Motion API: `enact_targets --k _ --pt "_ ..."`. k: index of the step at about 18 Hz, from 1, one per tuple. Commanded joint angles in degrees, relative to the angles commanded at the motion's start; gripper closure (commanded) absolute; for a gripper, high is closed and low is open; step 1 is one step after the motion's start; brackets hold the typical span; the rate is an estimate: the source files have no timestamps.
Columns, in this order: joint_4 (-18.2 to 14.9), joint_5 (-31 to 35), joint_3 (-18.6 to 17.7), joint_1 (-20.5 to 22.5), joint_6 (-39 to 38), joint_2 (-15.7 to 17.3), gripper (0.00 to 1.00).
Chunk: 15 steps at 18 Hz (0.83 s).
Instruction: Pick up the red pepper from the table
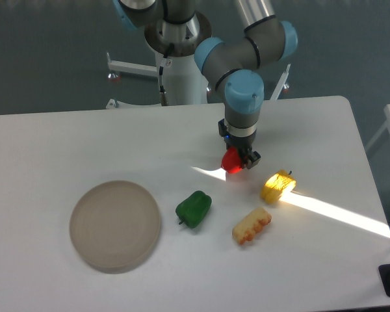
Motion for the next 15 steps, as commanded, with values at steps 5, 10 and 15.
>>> enact_targets --k 5,10,15 --pt "-3.2 -0.3 8.3 0.0 -0.1 -1.1 0.57" --pt "-3.3 -0.4 12.5 0.0 -0.1 -4.0 0.56" --pt "-3.1 -0.6 12.4 -0.2 -0.1 -4.8 0.56"
